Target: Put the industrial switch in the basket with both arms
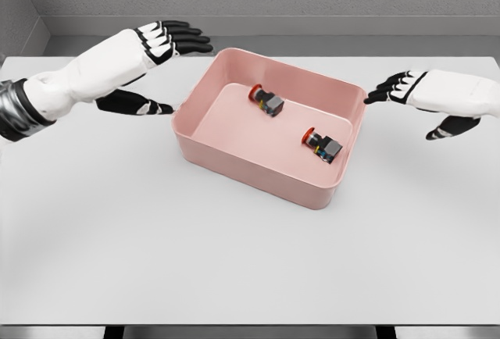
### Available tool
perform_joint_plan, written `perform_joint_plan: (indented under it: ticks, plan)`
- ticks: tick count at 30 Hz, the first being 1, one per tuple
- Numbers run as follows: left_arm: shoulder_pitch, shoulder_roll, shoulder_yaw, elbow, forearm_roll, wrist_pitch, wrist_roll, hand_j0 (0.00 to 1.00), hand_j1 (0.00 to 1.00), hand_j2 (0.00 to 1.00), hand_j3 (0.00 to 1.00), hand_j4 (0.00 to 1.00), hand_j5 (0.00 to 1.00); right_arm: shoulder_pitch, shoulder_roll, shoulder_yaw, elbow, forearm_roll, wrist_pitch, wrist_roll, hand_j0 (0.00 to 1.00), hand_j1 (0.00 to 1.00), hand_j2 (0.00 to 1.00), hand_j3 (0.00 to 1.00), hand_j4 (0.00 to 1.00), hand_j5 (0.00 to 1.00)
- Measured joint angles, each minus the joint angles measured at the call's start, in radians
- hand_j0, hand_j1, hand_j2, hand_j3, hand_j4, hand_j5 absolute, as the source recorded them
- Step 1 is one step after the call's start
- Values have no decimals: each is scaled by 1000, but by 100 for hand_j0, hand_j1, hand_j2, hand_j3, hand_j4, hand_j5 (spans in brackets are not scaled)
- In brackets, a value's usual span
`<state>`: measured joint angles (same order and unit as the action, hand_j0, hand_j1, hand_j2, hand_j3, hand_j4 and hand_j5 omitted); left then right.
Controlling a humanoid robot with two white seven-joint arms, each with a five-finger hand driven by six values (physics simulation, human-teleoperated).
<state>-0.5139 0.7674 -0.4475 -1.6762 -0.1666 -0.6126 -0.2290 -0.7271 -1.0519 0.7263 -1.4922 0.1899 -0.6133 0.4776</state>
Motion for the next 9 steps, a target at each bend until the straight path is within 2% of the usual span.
perform_joint_plan:
  ticks: [4,9]
  plan:
    - [124,74,83,29,9,0,-1,100,100,100,100,100,100,8,2,2,3,0,0,0,100,100,100,100,100,100]
    - [201,124,196,110,10,0,-5,100,100,100,100,100,100,8,3,3,4,0,0,0,100,100,100,100,100,100]
